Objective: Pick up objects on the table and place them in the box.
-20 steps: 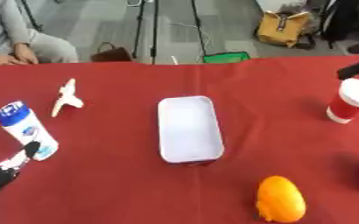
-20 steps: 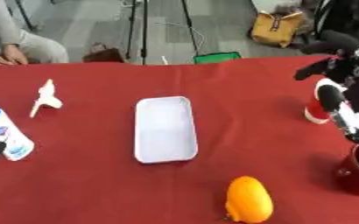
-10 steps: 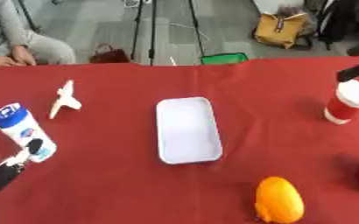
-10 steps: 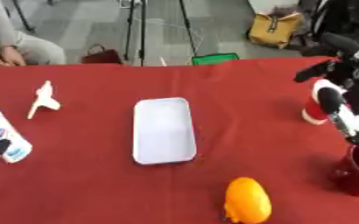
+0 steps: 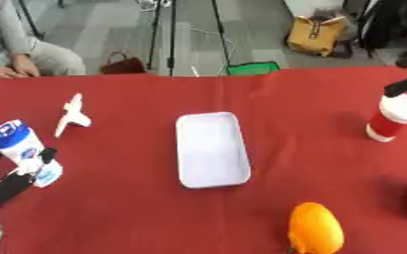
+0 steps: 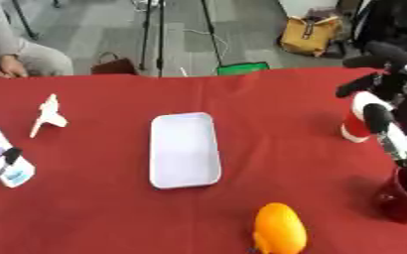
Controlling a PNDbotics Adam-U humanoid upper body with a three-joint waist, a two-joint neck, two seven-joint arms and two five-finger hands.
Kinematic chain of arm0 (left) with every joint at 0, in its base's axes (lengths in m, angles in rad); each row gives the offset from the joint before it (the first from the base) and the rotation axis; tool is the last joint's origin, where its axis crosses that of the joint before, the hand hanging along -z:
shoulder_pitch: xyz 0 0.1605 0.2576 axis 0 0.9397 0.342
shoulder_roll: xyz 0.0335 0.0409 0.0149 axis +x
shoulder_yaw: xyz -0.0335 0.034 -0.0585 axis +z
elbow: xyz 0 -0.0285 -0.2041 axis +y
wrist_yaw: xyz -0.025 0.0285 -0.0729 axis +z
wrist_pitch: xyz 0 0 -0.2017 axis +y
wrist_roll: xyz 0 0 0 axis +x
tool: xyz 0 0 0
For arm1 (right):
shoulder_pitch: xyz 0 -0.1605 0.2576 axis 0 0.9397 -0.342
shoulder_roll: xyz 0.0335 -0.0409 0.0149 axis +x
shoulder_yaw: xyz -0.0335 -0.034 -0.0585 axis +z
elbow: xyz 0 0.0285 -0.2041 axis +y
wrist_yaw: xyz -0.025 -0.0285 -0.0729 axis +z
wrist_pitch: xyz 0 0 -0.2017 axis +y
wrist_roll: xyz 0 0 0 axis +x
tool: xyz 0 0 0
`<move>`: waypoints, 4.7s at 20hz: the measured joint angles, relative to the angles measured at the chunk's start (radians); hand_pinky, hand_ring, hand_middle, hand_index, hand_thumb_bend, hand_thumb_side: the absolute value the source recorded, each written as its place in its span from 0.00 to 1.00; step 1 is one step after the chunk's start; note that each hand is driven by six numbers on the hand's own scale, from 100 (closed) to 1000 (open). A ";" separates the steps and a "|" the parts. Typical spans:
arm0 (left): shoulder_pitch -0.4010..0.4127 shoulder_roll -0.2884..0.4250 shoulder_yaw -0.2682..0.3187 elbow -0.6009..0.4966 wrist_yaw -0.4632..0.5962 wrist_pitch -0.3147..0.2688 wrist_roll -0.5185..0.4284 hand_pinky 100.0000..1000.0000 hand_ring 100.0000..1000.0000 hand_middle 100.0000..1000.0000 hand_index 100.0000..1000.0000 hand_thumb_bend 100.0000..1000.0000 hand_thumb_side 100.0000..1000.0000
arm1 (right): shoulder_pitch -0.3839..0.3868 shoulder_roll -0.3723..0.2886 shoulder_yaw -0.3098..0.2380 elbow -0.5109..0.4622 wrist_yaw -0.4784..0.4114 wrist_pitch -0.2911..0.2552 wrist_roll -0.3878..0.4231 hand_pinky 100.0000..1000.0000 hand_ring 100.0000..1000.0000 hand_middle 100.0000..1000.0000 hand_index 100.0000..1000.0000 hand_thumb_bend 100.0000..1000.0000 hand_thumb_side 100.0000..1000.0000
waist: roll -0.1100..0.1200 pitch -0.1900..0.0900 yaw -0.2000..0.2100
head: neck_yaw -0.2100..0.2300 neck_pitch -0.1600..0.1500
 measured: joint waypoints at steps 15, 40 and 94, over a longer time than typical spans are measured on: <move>-0.017 0.020 -0.026 0.100 0.050 0.006 -0.066 0.56 0.58 0.54 0.56 0.02 0.37 | 0.001 0.001 0.000 0.001 -0.001 0.005 0.005 0.73 0.62 0.80 0.98 0.10 0.38 | 0.005 -0.001 -0.006 | 0.005 0.000; -0.088 0.062 -0.241 -0.269 0.217 0.008 -0.233 0.55 0.55 0.50 0.52 0.00 0.35 | 0.000 0.009 0.000 0.001 -0.009 0.008 0.013 0.73 0.62 0.80 0.98 0.10 0.38 | 0.010 -0.004 -0.028 | 0.008 0.001; -0.392 -0.104 -0.544 0.242 0.123 -0.249 -0.237 0.56 0.61 0.55 0.55 0.00 0.37 | -0.010 0.018 0.012 0.011 -0.027 0.005 0.046 0.73 0.61 0.80 0.98 0.08 0.39 | 0.016 -0.001 -0.096 | 0.022 -0.018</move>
